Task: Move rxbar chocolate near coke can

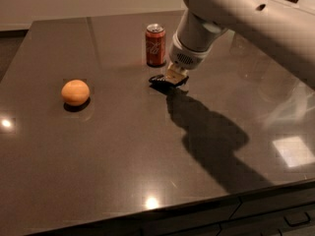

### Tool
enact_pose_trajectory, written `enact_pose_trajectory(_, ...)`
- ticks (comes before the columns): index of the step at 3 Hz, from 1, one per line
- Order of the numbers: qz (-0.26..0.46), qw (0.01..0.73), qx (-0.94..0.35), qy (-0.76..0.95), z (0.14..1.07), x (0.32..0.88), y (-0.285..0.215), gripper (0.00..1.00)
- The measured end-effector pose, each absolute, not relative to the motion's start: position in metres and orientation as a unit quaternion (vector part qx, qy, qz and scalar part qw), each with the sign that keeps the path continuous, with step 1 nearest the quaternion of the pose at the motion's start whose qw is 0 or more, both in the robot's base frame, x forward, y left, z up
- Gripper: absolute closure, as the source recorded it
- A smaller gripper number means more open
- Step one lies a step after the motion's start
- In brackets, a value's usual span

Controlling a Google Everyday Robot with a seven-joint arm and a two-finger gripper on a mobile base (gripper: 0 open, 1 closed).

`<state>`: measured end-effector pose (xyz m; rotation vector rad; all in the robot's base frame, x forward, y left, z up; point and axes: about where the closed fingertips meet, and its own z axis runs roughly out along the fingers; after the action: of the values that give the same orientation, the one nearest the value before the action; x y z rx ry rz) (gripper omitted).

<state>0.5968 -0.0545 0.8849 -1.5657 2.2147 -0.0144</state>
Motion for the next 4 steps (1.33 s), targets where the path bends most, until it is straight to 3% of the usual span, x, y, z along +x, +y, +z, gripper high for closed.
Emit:
enact_pose_trajectory(1, 0.005, 0.217, -0.574, 0.790, 0.882, 0.623, -0.050, 1.00)
enact_pose_trajectory(3, 0.008, 0.214, -0.579, 0.787, 0.877, 0.639, -0.046, 0.57)
enact_pose_trajectory(4, 0.009, 0.213, -0.580, 0.786, 0.875, 0.639, -0.045, 0.27)
